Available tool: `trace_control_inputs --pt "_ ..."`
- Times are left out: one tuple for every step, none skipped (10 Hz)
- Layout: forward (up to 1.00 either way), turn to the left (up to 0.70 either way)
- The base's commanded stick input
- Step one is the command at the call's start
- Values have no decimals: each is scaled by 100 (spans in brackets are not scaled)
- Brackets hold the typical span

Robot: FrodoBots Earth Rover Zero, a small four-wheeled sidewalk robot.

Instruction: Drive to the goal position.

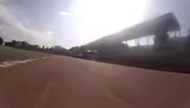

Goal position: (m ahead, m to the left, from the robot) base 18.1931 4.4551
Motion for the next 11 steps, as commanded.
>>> trace_control_inputs --pt "70 0" --pt "70 0" --pt "70 0" --pt "70 0" --pt "70 0" --pt "70 0" --pt "70 0" --pt "70 0" --pt "70 0" --pt "70 0" --pt "70 0"
